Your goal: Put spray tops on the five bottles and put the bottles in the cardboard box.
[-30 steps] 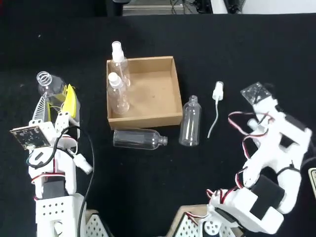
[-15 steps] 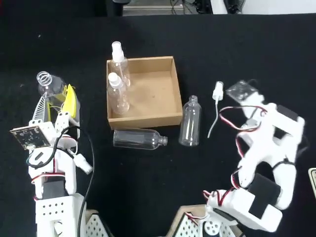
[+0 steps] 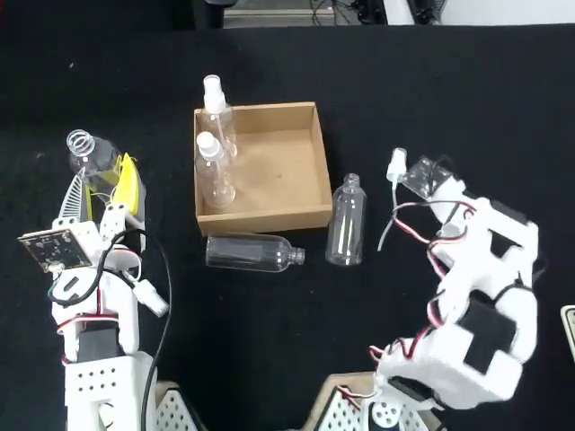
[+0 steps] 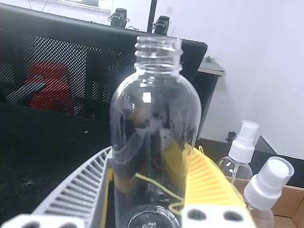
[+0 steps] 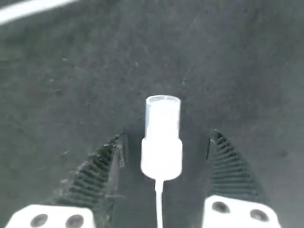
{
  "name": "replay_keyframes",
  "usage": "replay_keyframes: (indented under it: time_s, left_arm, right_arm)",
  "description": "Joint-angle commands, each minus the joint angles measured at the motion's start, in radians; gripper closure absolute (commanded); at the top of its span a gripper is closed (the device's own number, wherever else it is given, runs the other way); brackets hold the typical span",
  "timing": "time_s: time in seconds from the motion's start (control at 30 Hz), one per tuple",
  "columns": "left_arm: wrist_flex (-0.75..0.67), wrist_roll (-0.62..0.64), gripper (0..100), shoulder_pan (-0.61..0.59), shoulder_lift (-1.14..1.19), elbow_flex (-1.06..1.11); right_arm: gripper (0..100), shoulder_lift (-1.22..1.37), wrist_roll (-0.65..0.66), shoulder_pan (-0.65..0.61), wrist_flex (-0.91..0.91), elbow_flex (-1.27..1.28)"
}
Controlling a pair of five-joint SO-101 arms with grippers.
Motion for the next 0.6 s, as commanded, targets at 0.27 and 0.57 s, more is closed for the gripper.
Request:
replay_keyframes:
  time_s: [0.27,0.57]
  left_arm:
    - [-0.025,-0.008,97,0.001,-0.011,0.024]
    - [-0.025,-0.008,97,0.001,-0.011,0.024]
  right_arm:
    - [97.3,0.104,-0.038,0.046,0.146,-0.252]
    - [98.8,-0.116,-0.376,-0.064,0.617,-0.598]
